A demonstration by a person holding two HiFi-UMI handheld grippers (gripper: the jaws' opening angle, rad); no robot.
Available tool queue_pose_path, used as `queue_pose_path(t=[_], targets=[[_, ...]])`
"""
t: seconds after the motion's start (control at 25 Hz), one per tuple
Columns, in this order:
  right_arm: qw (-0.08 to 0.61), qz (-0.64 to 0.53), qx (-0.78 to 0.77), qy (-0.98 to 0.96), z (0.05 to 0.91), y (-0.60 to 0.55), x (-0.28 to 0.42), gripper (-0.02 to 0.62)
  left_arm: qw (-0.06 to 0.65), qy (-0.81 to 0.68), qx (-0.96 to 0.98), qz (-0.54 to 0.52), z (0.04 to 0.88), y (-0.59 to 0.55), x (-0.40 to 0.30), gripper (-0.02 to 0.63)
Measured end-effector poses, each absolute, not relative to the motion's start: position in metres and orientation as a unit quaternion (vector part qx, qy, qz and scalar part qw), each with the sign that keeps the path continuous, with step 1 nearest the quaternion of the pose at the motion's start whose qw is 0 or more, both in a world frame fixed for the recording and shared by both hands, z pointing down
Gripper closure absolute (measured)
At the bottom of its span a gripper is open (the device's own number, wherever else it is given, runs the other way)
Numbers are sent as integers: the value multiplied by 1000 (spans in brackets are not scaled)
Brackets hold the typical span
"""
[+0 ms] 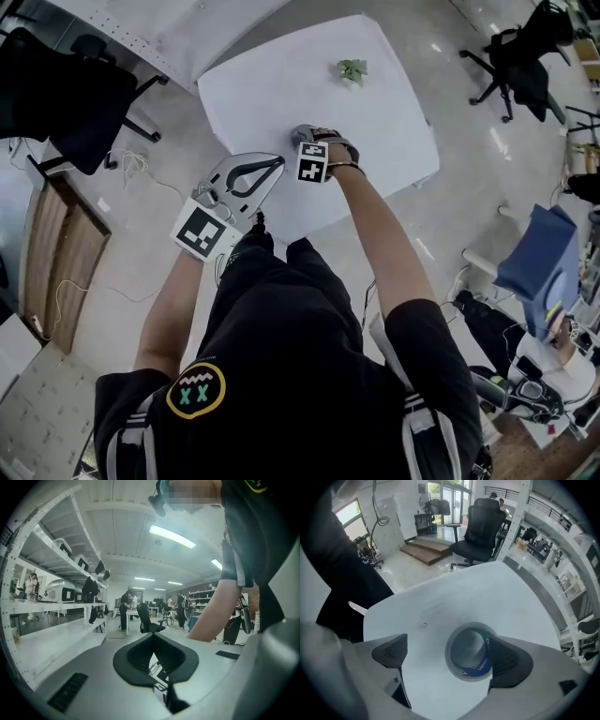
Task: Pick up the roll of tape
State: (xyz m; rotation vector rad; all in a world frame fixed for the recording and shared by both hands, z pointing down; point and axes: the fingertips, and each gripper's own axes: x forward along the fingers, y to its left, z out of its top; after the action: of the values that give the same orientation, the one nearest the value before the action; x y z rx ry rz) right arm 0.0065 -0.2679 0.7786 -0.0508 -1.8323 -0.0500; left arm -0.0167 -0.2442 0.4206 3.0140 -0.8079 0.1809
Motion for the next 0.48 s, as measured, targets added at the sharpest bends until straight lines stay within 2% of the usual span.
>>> queue_pose_path(t=[0.48], targets=[[660, -25, -64, -748, 825, -267, 15, 103, 25, -265, 961, 79, 433, -251, -31, 589]])
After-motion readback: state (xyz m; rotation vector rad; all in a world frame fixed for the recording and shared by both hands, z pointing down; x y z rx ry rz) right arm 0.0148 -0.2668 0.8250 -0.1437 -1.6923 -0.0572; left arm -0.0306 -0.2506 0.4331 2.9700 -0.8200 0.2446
